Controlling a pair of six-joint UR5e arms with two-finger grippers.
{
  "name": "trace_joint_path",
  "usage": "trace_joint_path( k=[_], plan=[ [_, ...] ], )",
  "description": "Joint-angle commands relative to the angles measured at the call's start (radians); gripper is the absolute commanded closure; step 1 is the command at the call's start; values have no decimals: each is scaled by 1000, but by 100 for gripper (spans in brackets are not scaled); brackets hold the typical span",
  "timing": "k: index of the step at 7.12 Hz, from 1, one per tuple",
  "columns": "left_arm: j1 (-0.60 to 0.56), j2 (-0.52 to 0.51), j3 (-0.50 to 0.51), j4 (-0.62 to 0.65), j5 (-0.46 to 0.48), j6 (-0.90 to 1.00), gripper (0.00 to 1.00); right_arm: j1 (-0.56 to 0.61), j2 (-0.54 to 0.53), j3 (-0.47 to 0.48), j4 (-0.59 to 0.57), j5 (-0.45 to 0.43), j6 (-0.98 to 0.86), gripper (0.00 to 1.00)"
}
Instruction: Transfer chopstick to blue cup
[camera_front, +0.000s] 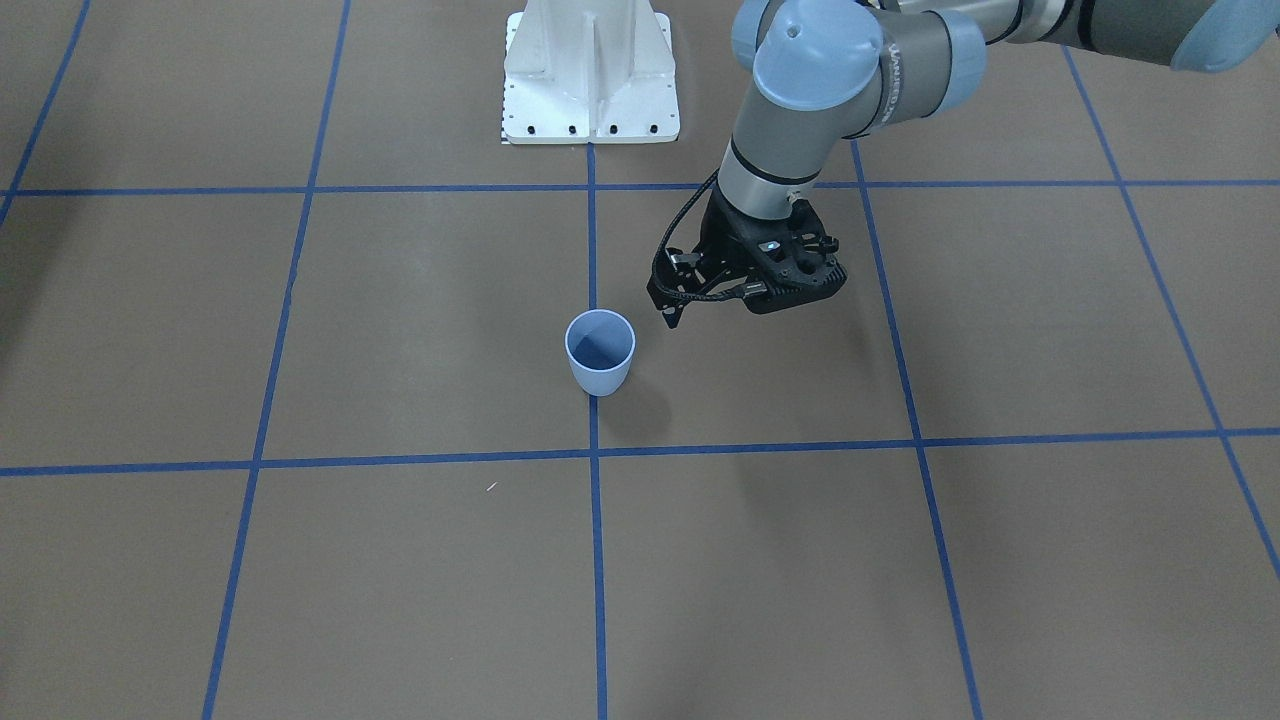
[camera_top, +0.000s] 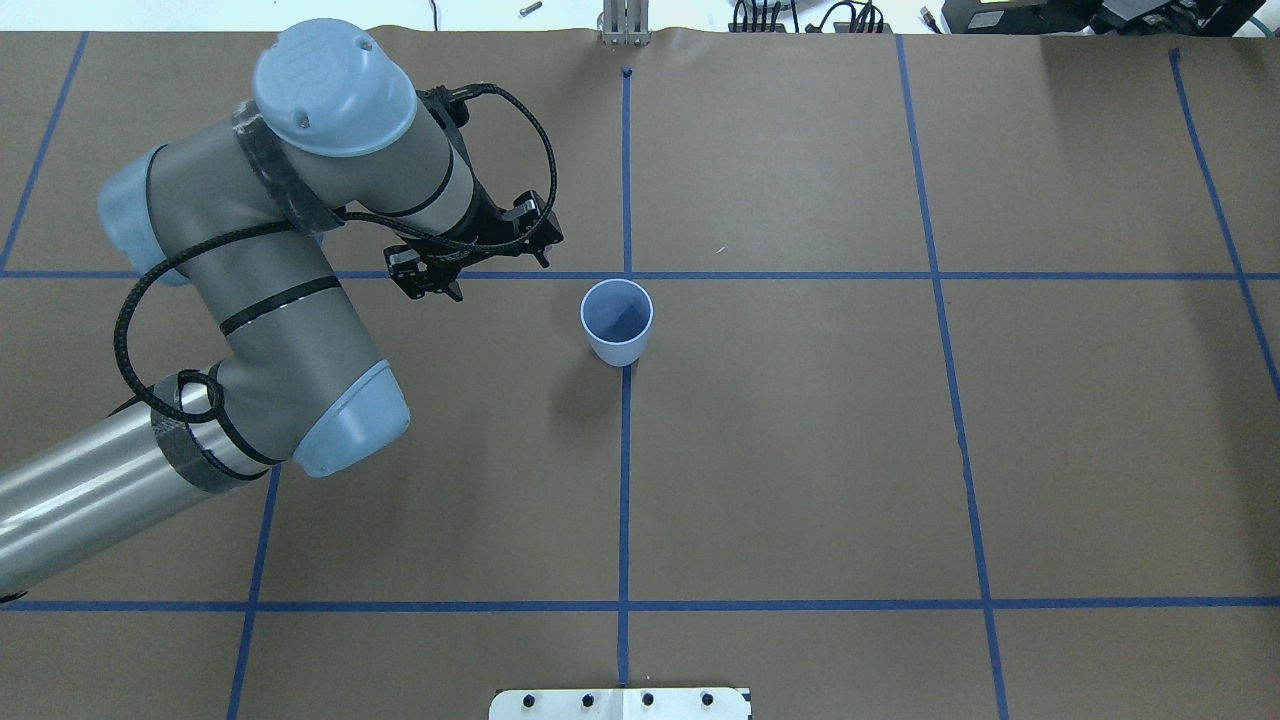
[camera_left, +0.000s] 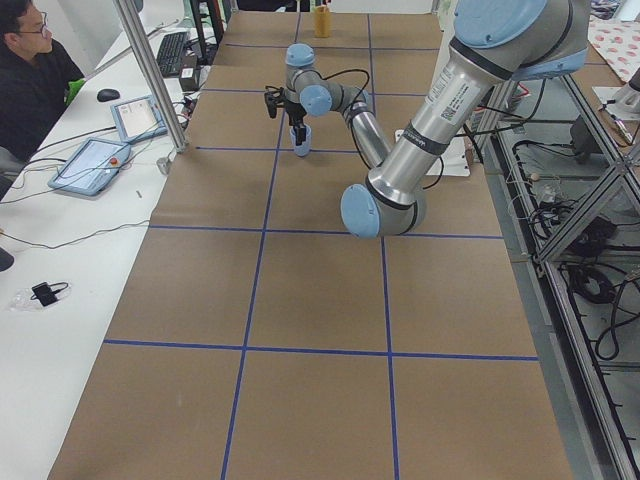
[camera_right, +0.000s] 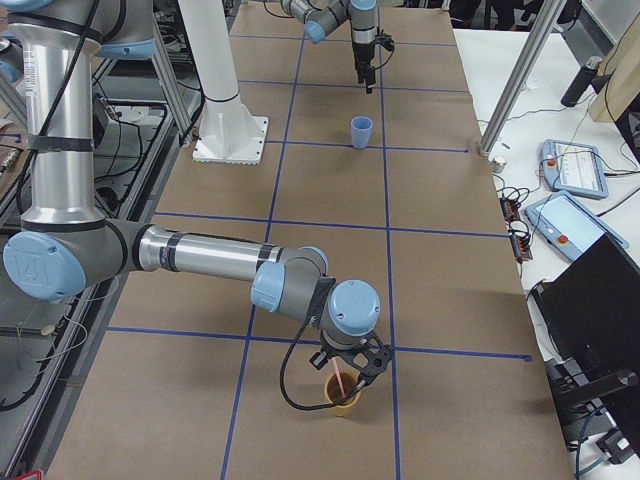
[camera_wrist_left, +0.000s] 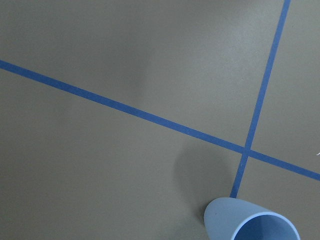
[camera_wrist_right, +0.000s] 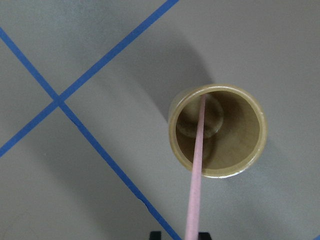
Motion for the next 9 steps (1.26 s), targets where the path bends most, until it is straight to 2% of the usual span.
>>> trace_joint_path(
  k=[1, 3, 4, 5, 8, 9],
  plan=[
    [0, 0, -12, 0, -2, 0, 2, 1, -2, 3, 0, 0, -2, 77],
    [0, -1, -14, 0, -2, 0, 2, 1, -12, 12, 0, 2, -2, 80],
    [0, -1, -16, 2, -2, -2, 2, 1, -12, 12, 0, 2, -2, 89],
    [0, -1, -17, 0, -2, -2, 2, 3, -14, 12, 0, 2, -4, 91],
    [2, -8, -20, 0, -2, -2, 2, 15, -34, 12, 0, 2, -11, 91],
    [2, -9, -20, 0, -2, 0, 2, 52, -37, 16, 0, -4, -11, 93]
  ],
)
